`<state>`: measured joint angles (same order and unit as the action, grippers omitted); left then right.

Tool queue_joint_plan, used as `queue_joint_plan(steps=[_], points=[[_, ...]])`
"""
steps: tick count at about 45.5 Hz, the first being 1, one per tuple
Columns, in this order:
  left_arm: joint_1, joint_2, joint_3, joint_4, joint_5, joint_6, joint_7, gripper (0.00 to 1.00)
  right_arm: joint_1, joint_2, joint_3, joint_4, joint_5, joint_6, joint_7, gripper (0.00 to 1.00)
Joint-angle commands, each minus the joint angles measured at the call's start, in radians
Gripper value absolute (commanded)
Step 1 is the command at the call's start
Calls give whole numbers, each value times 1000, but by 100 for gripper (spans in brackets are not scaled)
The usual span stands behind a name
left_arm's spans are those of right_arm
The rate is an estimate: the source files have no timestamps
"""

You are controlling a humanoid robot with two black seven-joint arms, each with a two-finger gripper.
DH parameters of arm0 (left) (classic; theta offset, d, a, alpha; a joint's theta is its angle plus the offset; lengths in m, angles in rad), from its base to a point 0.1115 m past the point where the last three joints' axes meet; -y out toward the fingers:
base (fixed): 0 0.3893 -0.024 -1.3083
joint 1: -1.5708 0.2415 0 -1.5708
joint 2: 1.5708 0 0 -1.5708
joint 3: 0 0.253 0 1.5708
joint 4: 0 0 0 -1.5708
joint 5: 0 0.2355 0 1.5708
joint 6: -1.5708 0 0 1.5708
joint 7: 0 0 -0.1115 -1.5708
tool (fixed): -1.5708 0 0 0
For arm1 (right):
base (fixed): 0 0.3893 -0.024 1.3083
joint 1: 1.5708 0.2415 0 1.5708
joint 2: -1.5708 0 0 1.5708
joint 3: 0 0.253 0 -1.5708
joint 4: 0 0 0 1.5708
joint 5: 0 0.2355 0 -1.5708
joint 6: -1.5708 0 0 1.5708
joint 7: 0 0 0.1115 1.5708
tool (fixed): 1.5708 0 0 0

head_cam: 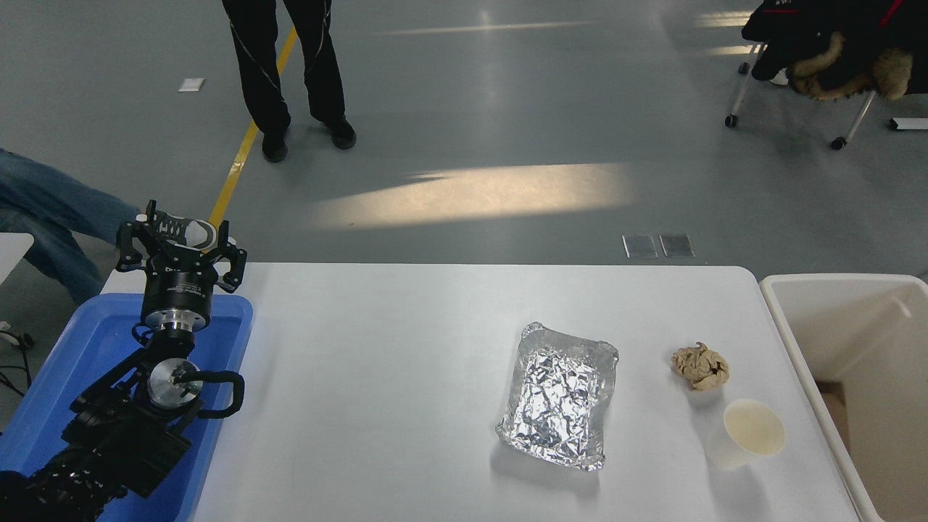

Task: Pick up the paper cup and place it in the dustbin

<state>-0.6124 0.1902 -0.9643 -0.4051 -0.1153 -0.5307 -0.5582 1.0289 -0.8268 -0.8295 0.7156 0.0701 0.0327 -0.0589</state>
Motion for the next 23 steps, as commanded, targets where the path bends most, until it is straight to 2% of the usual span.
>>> queue_joint_plan(steps=[1,4,8,12,19,23], points=[[0,0,-1,0,0,0,0,99,698,-144,-521,565,-133,6,2,100],[0,0,-1,0,0,0,0,99,926,-74,-693,697,-135,9,5,100],[0,0,1,2,0,0,0,99,1158,133,-858,869,-122,35,8,100],[2,0,-1,0,-1,0,0,99,1315,305,-881,970,-118,128,8,100],[2,0,-1,0,-3,0,0,99,1553,439,-804,995,-75,435,8,100],[2,0,-1,2,-3,0,0,99,1654,466,-751,993,-30,553,7,100]])
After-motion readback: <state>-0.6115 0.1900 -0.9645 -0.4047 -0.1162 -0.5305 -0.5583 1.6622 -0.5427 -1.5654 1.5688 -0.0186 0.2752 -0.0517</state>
